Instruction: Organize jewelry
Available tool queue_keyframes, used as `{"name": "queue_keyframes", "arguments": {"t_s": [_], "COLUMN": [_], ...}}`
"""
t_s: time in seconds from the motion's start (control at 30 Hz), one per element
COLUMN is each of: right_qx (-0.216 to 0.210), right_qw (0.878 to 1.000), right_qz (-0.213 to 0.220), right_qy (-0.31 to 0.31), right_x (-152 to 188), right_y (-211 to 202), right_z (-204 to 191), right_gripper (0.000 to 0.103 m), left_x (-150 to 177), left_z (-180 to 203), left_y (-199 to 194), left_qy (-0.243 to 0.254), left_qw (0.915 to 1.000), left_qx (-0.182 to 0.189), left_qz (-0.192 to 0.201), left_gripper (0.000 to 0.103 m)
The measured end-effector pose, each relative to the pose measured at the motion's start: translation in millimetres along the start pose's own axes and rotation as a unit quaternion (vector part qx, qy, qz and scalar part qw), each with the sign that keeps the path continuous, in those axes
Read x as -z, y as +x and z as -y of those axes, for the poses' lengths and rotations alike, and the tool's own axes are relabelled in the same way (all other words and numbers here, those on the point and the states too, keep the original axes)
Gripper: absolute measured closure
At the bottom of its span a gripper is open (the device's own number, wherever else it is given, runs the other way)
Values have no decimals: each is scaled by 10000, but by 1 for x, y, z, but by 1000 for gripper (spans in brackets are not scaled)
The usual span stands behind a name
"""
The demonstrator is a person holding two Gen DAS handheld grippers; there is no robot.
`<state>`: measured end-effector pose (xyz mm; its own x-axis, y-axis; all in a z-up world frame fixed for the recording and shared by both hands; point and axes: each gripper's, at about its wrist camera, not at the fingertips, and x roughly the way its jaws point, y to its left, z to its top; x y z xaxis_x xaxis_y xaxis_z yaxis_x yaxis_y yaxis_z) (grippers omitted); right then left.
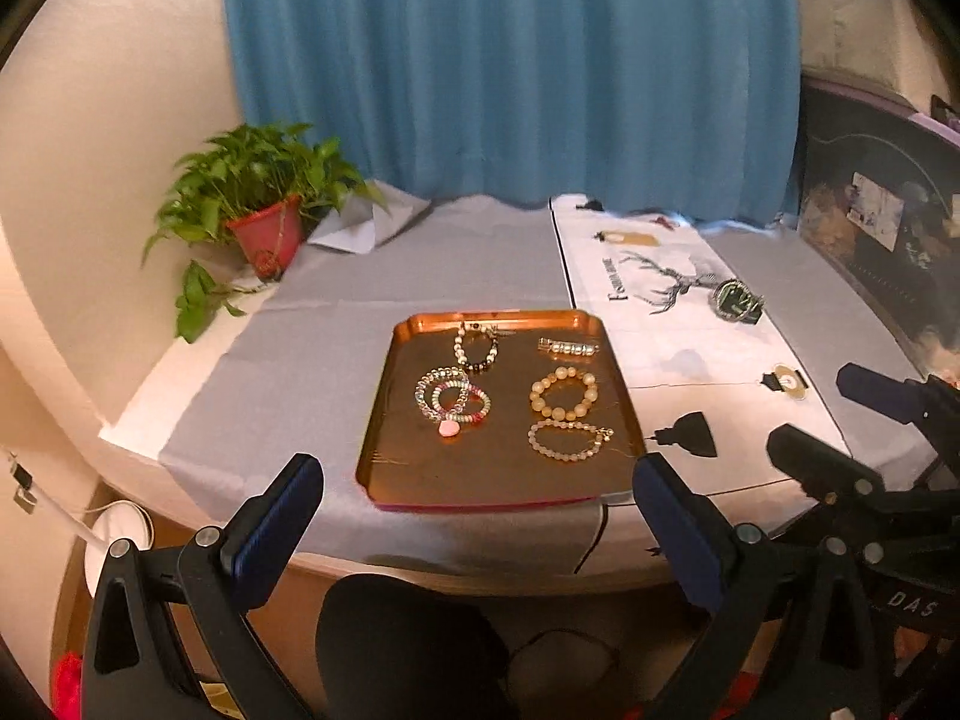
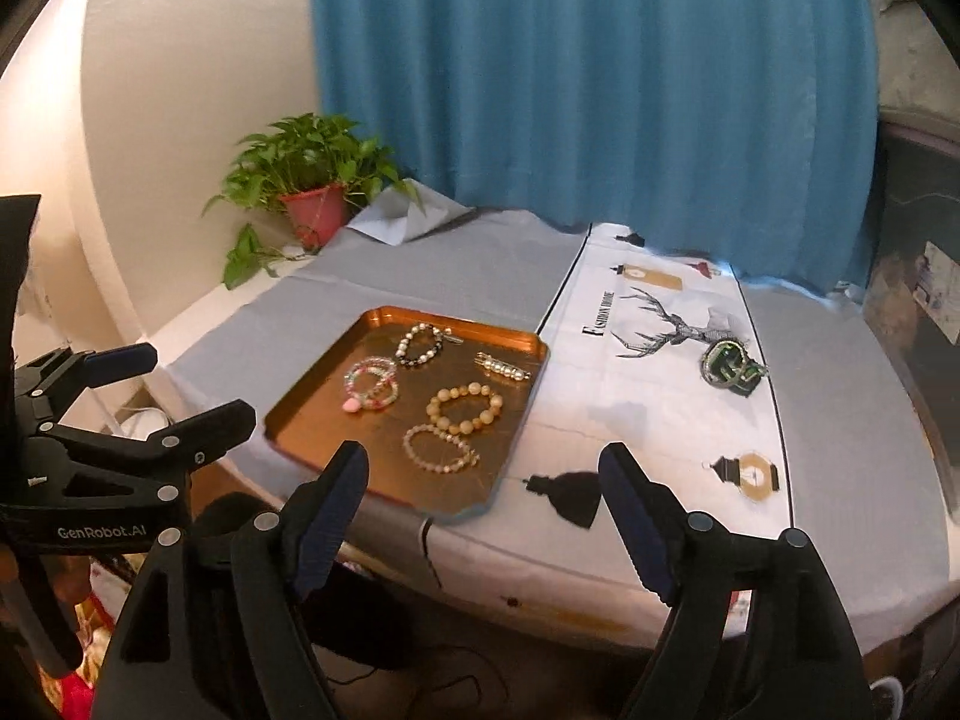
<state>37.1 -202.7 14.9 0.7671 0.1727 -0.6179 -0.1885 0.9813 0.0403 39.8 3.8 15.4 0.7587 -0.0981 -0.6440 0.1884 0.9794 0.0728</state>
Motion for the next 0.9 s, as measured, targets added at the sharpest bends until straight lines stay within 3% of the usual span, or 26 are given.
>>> {"name": "queue_keyframes", "arguments": {"t_s": [0.4,0.9], "right_qx": [-120,-137], "right_qw": [9997,9997], "right_qz": [142,197], "right_qy": [-169,10], "right_x": [19,24], "right_y": [-34,-43], "right_z": [-19,-8], "right_gripper": [24,23], "left_x": [11,10], "left_z": [0,16], "left_y": [-47,-53], "left_qy": [-51,177], "left_qw": [9992,9987], "left_qx": [-243,-290], "left_qz": [301,367], "left_gripper": [0,0]}}
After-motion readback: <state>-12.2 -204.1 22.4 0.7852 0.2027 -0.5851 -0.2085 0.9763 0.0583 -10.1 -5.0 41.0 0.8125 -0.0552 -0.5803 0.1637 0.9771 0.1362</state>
